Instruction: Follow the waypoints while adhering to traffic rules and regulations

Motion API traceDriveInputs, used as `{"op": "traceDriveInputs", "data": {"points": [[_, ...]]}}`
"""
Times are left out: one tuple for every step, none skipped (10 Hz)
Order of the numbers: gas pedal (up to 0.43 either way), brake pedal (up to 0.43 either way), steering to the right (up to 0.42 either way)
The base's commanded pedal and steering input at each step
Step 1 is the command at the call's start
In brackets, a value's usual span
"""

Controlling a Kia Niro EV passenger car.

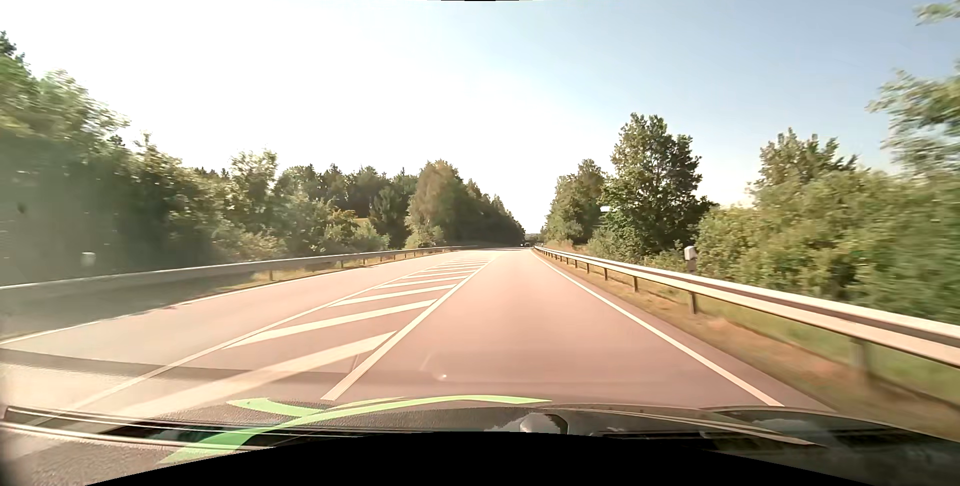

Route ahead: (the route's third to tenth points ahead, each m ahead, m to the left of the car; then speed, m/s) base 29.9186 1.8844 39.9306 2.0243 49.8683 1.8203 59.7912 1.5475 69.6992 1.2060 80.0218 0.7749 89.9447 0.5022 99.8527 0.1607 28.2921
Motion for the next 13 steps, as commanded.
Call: {"op": "traceDriveInputs", "data": {"points": [[0.331,0.000,0.001],[0.319,0.000,0.001],[0.319,0.000,0.002],[0.319,0.000,0.002],[0.299,0.000,0.002],[0.240,0.000,0.002],[0.220,0.000,0.002],[0.220,0.000,0.002],[0.197,0.000,0.002],[0.189,0.000,0.002],[0.177,0.000,0.002],[0.177,0.000,0.002],[0.177,0.000,0.002]]}}
